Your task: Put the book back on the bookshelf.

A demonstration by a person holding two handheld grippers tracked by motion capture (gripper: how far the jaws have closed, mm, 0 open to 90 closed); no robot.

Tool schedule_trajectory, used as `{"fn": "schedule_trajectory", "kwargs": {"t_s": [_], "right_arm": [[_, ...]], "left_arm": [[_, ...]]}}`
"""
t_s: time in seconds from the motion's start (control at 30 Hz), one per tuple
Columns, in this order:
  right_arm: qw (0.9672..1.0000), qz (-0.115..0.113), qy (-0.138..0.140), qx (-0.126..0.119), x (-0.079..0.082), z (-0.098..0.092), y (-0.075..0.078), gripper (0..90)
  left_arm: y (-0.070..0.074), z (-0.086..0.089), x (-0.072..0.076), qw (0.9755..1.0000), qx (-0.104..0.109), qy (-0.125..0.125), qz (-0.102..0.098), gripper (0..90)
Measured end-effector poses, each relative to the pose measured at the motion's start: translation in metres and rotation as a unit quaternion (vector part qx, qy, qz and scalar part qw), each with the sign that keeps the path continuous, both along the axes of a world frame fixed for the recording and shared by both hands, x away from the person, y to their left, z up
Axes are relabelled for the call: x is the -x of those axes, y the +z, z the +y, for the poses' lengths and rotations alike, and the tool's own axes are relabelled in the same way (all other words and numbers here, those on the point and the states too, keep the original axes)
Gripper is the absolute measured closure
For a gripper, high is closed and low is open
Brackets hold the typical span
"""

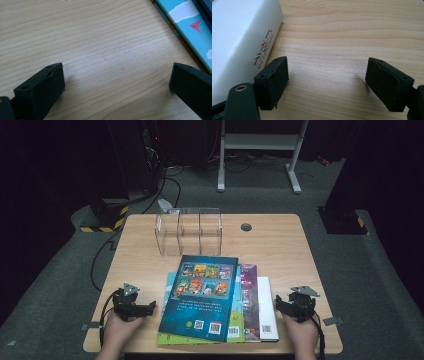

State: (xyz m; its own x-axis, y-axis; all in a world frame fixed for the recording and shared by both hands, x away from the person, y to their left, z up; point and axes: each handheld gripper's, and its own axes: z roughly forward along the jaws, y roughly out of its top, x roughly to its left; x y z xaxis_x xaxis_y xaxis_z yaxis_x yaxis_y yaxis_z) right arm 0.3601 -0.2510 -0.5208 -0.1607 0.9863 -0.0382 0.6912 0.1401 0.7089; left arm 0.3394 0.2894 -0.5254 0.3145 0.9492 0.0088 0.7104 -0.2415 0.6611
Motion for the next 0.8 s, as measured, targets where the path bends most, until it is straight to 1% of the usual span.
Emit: {"fn": "schedule_trajectory", "kwargs": {"t_s": [0.03, 0.07, 0.1, 0.13, 0.17, 0.2, 0.23, 0.27, 0.3, 0.33, 0.37, 0.43, 0.5, 0.53, 0.57, 0.6, 0.7, 0.8], "right_arm": [[1.0000, 0.000, 0.000, 0.000, 0.000, 0.000, 0.000, 18.8], [1.0000, -0.004, 0.005, 0.005, 0.002, 0.001, 0.002, 18.8], [0.9999, -0.008, 0.007, 0.007, 0.002, 0.001, 0.004, 18.8], [0.9999, -0.008, 0.007, 0.007, 0.002, 0.001, 0.004, 18.8], [0.9998, -0.018, 0.011, 0.002, 0.005, 0.001, 0.008, 19.5], [0.9997, -0.020, 0.011, -0.002, 0.006, 0.002, 0.010, 20.3], [0.9995, -0.024, 0.018, -0.006, 0.007, 0.002, 0.011, 20.8], [0.9995, -0.024, 0.018, -0.006, 0.007, 0.002, 0.011, 20.8], [0.9992, -0.029, 0.027, -0.006, 0.008, 0.005, 0.015, 20.8], [0.9992, -0.029, 0.027, -0.006, 0.008, 0.005, 0.015, 20.8], [0.9989, -0.034, 0.033, -0.009, 0.010, 0.009, 0.018, 20.8], [0.9983, -0.040, 0.043, -0.009, 0.011, 0.011, 0.020, 21.2], [0.9975, -0.053, 0.046, -0.009, 0.014, 0.016, 0.023, 22.7], [0.9975, -0.053, 0.046, -0.009, 0.014, 0.016, 0.023, 22.7], [0.9969, -0.058, 0.052, -0.013, 0.014, 0.017, 0.025, 22.8], [0.9964, -0.060, 0.057, -0.018, 0.016, 0.020, 0.027, 22.8], [0.9949, -0.071, 0.069, -0.017, 0.019, 0.026, 0.032, 23.4], [0.9935, -0.078, 0.079, -0.025, 0.022, 0.032, 0.037, 23.4]], "left_arm": [[0.000, 0.000, 0.000, 1.0000, 0.000, 0.000, 0.000, 0.4], [0.000, 0.000, 0.000, 1.0000, 0.000, -0.001, 0.002, 0.5], [0.000, 0.000, 0.000, 1.0000, 0.005, -0.003, 0.002, 0.5], [0.000, 0.000, 0.000, 1.0000, 0.005, -0.003, 0.002, 0.5], [0.001, 0.001, 0.001, 0.9998, 0.017, -0.008, -0.001, 0.5], [0.002, 0.001, 0.001, 0.9997, 0.020, -0.010, -0.005, 0.5], [0.003, 0.000, 0.002, 0.9996, 0.024, -0.011, -0.007, 0.6], [0.003, 0.000, 0.002, 0.9996, 0.024, -0.011, -0.007, 0.6], [0.005, -0.001, 0.002, 0.9993, 0.030, -0.016, -0.014, 0.6], [0.005, -0.001, 0.002, 0.9993, 0.030, -0.016, -0.014, 0.6], [0.006, -0.002, 0.003, 0.9987, 0.042, -0.021, -0.018, 0.6], [0.006, -0.003, 0.004, 0.9986, 0.042, -0.025, -0.020, 0.6], [0.007, -0.006, 0.004, 0.9977, 0.055, -0.032, -0.023, 0.6], [0.007, -0.006, 0.004, 0.9977, 0.055, -0.032, -0.023, 0.6], [0.008, -0.006, 0.005, 0.9976, 0.055, -0.035, -0.025, 0.6], [0.008, -0.008, 0.005, 0.9971, 0.059, -0.038, -0.027, 0.6], [0.008, -0.010, 0.006, 0.9966, 0.064, -0.043, -0.027, 0.7], [0.010, -0.011, 0.007, 0.9957, 0.074, -0.045, -0.034, 1.0]]}}
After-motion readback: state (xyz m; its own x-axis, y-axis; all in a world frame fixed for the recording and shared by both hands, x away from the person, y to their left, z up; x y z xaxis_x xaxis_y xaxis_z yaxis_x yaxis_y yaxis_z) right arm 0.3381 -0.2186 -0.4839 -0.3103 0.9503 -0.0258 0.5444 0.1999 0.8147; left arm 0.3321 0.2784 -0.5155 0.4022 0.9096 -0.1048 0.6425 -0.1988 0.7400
